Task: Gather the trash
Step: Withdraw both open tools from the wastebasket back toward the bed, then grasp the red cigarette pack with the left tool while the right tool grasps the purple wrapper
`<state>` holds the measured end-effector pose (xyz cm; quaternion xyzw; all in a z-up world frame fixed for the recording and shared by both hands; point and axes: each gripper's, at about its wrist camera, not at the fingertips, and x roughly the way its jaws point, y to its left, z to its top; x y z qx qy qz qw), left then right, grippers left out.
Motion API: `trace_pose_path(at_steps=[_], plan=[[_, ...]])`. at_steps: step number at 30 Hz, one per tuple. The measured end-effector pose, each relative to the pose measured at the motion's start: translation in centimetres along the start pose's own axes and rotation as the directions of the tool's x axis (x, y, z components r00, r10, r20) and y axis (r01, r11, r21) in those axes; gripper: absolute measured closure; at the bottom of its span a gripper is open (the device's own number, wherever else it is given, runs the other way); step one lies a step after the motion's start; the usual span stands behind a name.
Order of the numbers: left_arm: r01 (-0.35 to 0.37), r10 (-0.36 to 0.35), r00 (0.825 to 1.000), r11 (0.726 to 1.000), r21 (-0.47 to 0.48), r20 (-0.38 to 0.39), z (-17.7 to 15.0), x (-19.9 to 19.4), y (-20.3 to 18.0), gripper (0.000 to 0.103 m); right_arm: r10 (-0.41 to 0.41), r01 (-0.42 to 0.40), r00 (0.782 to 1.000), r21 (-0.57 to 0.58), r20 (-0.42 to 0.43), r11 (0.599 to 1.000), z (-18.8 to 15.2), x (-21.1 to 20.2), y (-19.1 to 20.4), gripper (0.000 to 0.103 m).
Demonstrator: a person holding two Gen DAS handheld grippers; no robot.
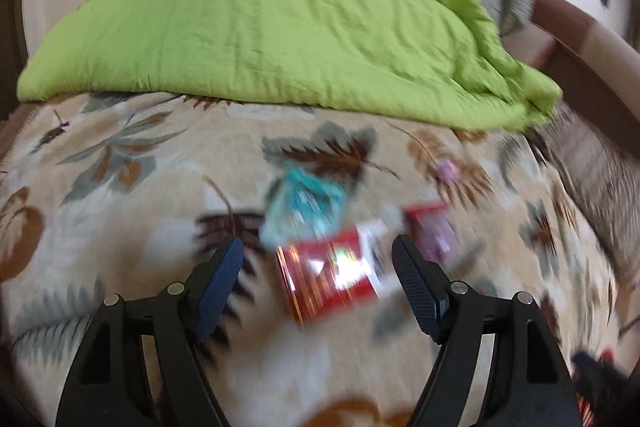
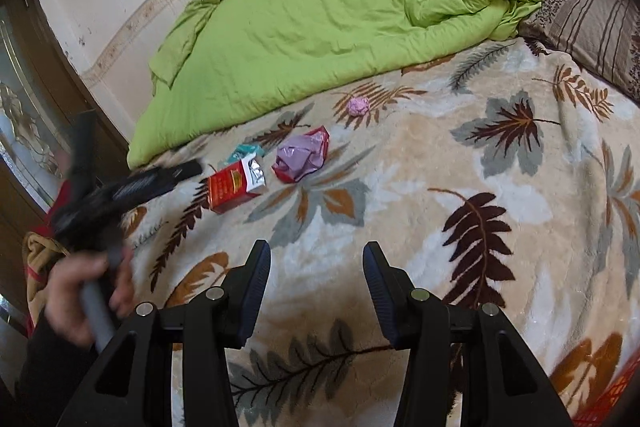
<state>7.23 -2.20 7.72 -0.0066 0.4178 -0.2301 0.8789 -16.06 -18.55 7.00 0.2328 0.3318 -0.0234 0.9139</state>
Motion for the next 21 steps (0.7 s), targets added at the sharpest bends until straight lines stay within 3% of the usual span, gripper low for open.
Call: trace_pose_path(at_steps=[2,4,6,9,12,13,15,21], plan=[[0.022,-0.023,0.999,0.999,-0.044,-0.031,1.0,2.1,1.1,0.027,0.003,-0.003,1.000,0.000,0.013,1.000,0.0,-0.1,0.0,0.051],[0.099,-0.107,0.992,0.990,-0.104,-0.072,1.1,3.4,1.8,0.027,0.006,-0.006,1.000,-0.008,0.020,1.000,0.0,-0.2,0.1,0.051],[0.200,-0.214,0.968,0.974,-0.110,-0.133,0.5,4.0,1.2,0.027,0.003,-0.003,1.000,-0.017,0.019,1.000,0.0,-0.1,0.4,0.051],[0.265,-0.252,0.939,0.964,0.023,-0.234,-1.9,3.3,-1.4,0.027,0.011,-0.011,1.000,-0.018,0.022,1.000,0.0,-0.2,0.4,0.051],[0.316,-0.256,0.913,0.936,0.154,-0.317,-5.2,1.9,-4.0,0.027,0.024,-0.024,0.999,-0.005,0.028,1.000,0.0,-0.3,0.1,0.051],[0.315,-0.242,0.915,0.929,0.195,-0.324,-6.1,1.5,-4.7,0.027,0.029,-0.029,0.999,0.006,0.033,1.000,0.0,-0.4,-0.1,0.051],[0.256,-0.179,0.934,0.939,0.231,-0.308,-7.0,1.2,-5.5,0.027,0.038,-0.039,0.998,0.023,0.041,0.999,0.1,-0.6,-0.5,0.051],[0.126,-0.096,0.950,0.988,0.084,-0.297,-6.9,2.9,-5.7,0.027,0.041,-0.044,0.998,0.049,0.047,0.998,0.2,-0.7,-0.9,0.051]])
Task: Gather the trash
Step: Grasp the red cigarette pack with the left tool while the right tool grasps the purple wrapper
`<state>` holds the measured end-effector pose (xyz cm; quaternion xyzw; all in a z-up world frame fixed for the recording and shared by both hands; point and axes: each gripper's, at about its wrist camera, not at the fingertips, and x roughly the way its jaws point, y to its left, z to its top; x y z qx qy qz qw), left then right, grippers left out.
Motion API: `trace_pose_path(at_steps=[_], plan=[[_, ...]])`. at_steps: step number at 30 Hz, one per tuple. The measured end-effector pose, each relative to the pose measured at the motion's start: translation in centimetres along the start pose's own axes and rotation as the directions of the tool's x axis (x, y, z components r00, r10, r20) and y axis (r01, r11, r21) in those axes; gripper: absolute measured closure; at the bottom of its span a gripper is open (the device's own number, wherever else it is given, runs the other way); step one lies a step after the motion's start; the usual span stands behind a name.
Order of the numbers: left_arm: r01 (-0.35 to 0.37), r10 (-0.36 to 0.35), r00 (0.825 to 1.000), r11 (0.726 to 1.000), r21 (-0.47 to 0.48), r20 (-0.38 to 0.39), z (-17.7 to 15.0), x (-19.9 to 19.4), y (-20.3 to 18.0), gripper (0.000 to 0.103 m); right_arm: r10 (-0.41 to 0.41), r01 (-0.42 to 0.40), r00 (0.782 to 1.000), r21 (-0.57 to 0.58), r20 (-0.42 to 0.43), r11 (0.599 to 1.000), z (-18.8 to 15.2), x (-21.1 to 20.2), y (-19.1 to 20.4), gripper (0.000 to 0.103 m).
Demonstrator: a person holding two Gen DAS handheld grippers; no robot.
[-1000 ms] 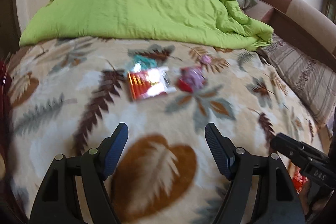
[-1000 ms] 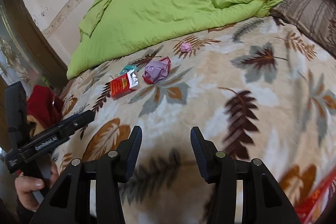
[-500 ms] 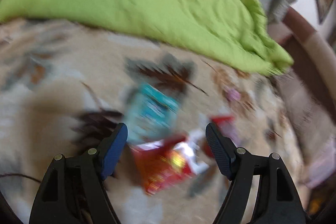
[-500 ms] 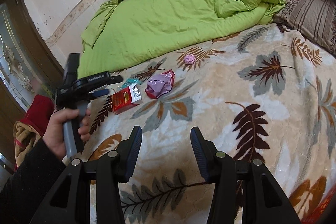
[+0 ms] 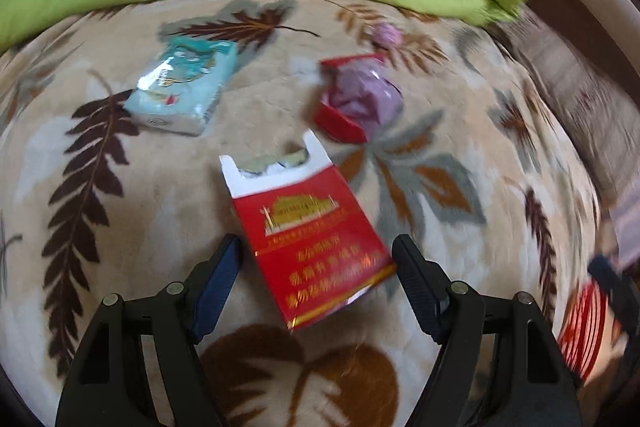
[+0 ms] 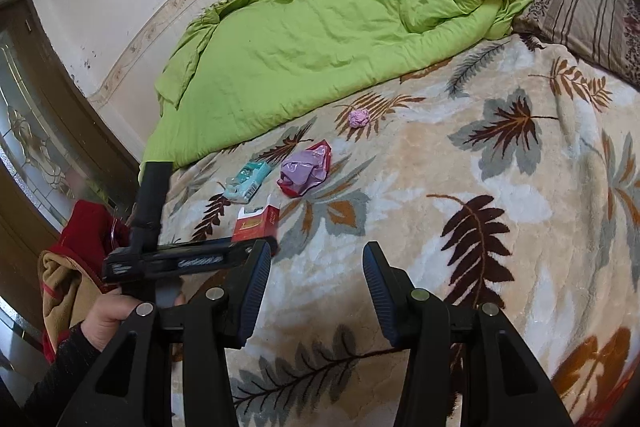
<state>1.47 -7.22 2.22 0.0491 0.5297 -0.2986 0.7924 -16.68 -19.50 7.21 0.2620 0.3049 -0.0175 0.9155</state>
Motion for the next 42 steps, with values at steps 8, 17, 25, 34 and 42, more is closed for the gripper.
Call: trace_pose_path(at_steps=[8,17,25,34,42], plan=[[-0.163,0.178,0.979,0.976,-0.143,0.101,-1.8,-1.9,0.5,0.046,-0.023,0.023,1.000,-0.021,-0.004,1.000,-0.1,0.1,0.4,0.051],[-0.277,0.337,0.899,0.932,-0.233,0.280,-4.9,-9.3,3.4,0.046,0.023,-0.024,0.988,0.000,-0.149,1.000,3.8,6.9,0.9,0.051],[-0.281,0.352,0.891,0.924,-0.259,0.288,-5.0,-9.0,5.8,0.046,-0.027,0.027,0.977,-0.002,-0.210,1.000,8.8,16.4,3.3,0.039],[-0.281,0.349,0.892,0.926,-0.253,0.286,-5.1,-8.6,5.9,0.046,-0.144,0.130,0.955,-0.073,-0.259,0.989,7.4,20.6,4.0,0.064],[-0.300,0.346,0.883,0.936,-0.185,0.317,-6.2,-9.1,2.6,0.047,-0.119,0.094,0.988,-0.221,-0.102,0.971,3.1,10.9,5.6,0.065]])
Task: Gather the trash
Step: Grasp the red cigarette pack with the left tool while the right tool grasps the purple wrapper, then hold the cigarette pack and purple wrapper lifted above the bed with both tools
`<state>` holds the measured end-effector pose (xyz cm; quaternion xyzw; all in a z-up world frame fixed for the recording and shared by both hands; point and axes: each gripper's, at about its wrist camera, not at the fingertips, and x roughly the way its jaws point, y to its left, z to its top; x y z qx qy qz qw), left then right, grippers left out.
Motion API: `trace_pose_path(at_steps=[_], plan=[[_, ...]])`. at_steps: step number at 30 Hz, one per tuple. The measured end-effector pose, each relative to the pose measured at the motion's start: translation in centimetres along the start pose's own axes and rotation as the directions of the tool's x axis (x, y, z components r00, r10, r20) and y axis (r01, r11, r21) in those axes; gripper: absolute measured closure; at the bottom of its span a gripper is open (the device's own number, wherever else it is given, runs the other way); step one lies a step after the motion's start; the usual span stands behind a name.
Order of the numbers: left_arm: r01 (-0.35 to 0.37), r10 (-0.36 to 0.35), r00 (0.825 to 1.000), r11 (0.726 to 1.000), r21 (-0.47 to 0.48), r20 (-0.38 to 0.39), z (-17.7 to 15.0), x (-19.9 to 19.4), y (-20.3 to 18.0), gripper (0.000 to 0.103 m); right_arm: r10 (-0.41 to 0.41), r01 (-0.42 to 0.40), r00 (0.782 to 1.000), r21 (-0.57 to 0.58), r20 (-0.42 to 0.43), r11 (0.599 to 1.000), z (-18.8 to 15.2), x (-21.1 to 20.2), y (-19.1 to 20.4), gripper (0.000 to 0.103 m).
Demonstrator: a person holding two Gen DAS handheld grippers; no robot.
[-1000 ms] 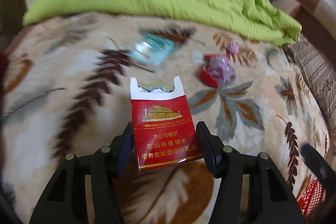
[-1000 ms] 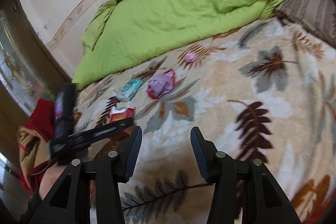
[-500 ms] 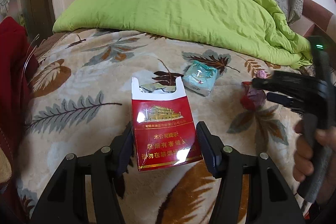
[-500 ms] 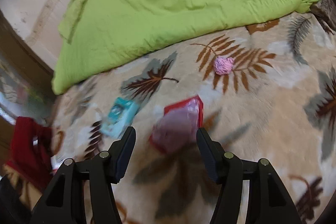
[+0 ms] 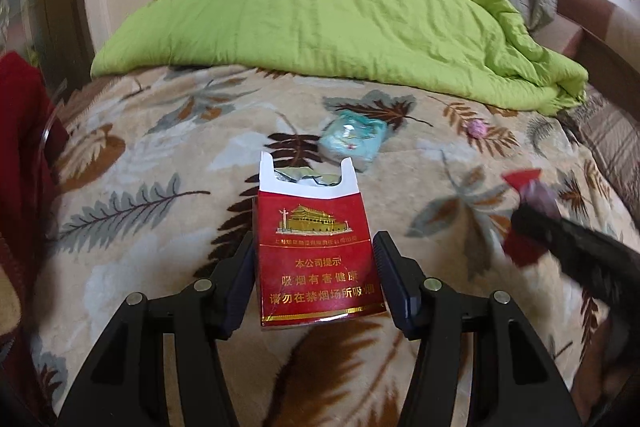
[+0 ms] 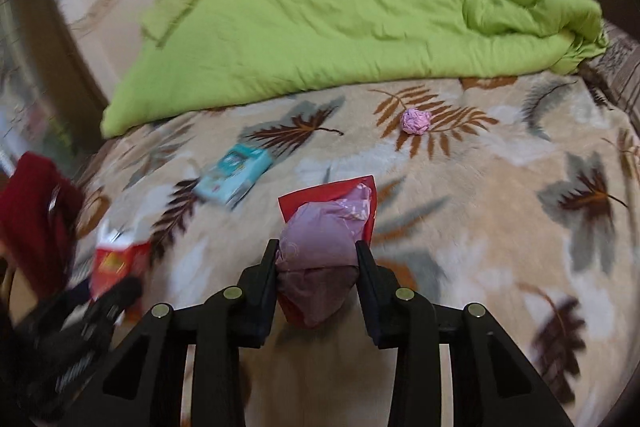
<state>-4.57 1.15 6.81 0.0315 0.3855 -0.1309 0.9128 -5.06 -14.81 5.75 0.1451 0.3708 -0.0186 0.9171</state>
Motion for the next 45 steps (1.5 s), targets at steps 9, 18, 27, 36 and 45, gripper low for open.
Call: trace_pose_path(at_steps=[9,18,27,36,45], plan=[[-0.040,0.038,0.999,0.996,0.081,0.029,-4.8,-5.3,-1.5,0.047,0.004,0.005,0.994,-0.083,0.112,0.997,-5.3,-7.1,2.0,0.064],[-0.126,0.114,0.985,0.988,0.088,0.126,-6.2,-7.9,-1.4,0.047,0.027,-0.018,0.995,-0.093,0.101,0.995,-7.3,-8.6,2.1,0.064],[-0.125,0.113,0.988,0.986,0.112,0.106,-6.3,-6.8,-1.4,0.047,0.004,0.007,0.995,-0.107,0.102,0.994,-7.5,-8.3,2.5,0.064],[-0.123,0.112,0.988,0.987,0.108,0.104,-6.1,-6.5,-1.1,0.047,0.003,0.008,0.995,-0.108,0.097,0.994,-7.6,-8.1,2.6,0.064],[-0.126,0.115,0.988,0.986,0.111,0.103,-6.1,-6.3,-1.2,0.047,0.009,0.001,0.995,-0.105,0.097,0.994,-7.4,-7.8,2.4,0.064]])
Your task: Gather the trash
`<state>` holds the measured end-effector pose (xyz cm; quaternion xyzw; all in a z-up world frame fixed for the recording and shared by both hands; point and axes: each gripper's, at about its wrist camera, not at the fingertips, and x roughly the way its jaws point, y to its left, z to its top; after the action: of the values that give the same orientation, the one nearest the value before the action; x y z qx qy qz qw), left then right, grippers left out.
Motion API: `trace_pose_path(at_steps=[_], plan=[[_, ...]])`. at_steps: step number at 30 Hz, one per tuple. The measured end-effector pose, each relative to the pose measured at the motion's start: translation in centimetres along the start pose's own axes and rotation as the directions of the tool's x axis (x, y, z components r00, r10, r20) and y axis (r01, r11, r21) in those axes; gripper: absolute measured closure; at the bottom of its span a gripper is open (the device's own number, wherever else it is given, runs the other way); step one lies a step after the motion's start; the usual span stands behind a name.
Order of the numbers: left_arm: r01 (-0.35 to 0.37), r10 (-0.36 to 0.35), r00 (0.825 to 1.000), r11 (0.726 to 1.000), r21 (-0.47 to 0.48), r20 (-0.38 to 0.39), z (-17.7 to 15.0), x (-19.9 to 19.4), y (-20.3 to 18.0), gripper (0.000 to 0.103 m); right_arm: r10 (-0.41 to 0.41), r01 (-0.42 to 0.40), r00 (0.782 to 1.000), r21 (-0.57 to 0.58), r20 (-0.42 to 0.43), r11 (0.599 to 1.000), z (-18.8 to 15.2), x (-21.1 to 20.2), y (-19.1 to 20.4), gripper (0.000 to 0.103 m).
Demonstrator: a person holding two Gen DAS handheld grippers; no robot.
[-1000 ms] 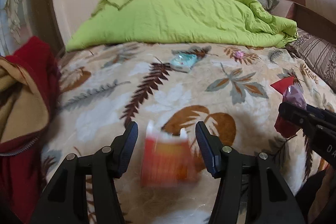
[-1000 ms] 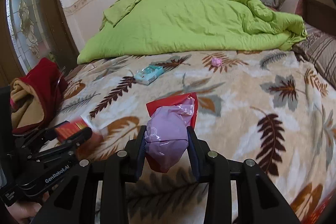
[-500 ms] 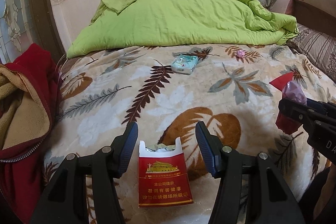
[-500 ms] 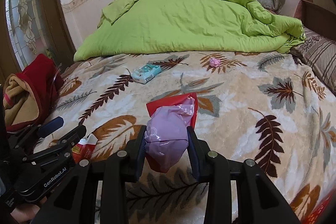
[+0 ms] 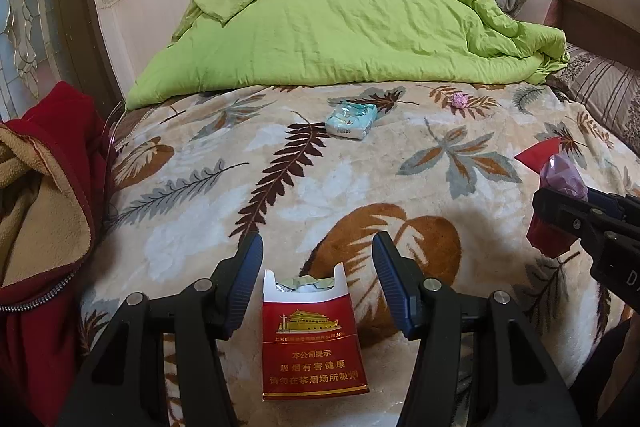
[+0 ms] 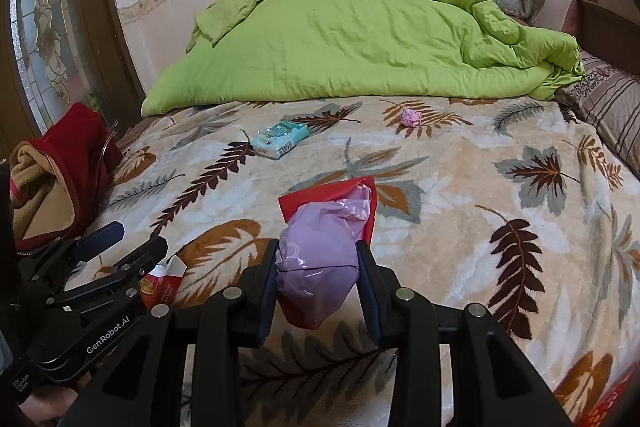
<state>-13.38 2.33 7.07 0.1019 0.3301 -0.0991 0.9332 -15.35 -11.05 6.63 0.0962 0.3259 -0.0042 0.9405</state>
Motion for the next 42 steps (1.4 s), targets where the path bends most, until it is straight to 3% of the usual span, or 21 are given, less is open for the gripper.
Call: trace_pose_path(at_steps=[42], plan=[[-0.007,0.007,1.000,1.000,0.005,-0.003,-0.08,0.43,-0.21,0.047,0.008,-0.008,1.000,0.000,-0.001,1.000,-0.04,0.10,0.26,0.064]])
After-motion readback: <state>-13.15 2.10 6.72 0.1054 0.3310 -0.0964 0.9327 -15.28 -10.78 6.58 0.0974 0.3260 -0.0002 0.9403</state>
